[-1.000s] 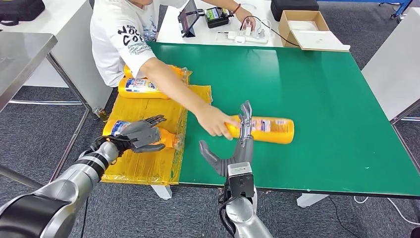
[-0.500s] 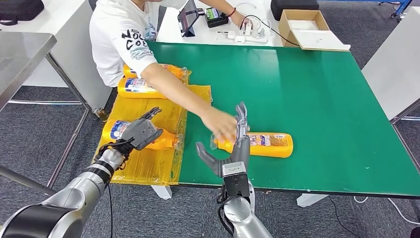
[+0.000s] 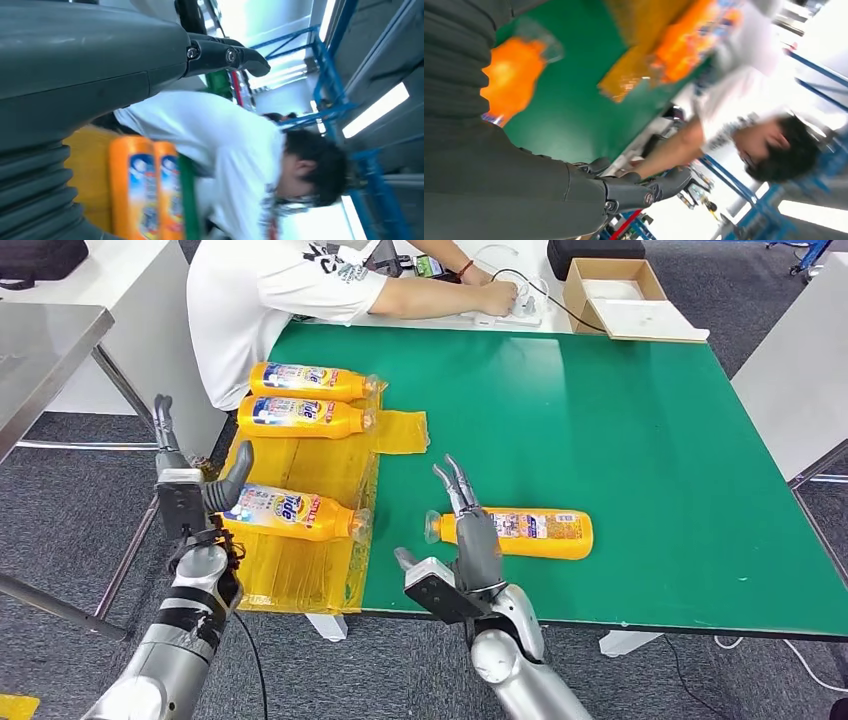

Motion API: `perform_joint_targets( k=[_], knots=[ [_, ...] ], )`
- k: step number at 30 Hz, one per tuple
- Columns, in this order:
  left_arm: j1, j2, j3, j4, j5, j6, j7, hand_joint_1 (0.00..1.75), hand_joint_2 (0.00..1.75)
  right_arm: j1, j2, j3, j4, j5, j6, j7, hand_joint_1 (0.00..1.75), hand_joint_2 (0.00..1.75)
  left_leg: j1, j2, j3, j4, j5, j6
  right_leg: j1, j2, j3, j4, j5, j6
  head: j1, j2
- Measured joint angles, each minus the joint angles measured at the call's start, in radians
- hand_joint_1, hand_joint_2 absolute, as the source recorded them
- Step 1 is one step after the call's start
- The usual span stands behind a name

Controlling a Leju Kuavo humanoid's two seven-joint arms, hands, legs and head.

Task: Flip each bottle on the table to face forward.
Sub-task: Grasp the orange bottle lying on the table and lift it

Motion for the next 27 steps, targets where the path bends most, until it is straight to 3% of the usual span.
perform_joint_targets(
  k=[6,14,27],
  knots=[
    [0.099,-0.044,0.012,-0.149,0.166,-0.220,0.031,0.00,1.75,-0.002,-0.148,-0.063,-0.001,0.086,0.115,0.100,0.00,1.75,-0.001,0.000,0.000,0.000,0.000,0.001,-0.001,0.000,0.000,-0.001,0.000,0.000,0.000,0.000],
    [0.163,-0.059,0.017,-0.170,0.071,-0.218,0.006,0.00,1.75,0.007,-0.294,-0.184,-0.003,0.043,0.306,0.127,0.00,1.75,-0.001,0.000,-0.001,0.000,-0.001,0.001,0.000,0.000,0.000,0.000,0.000,0.000,0.000,0.000],
    [0.178,-0.058,0.014,-0.166,-0.044,-0.209,0.002,0.00,1.75,-0.049,-0.365,-0.218,0.078,0.016,0.401,0.126,0.00,1.75,-0.001,0.000,-0.001,0.000,-0.001,0.001,-0.001,0.000,0.000,0.000,0.000,0.000,0.000,0.000]
  ],
)
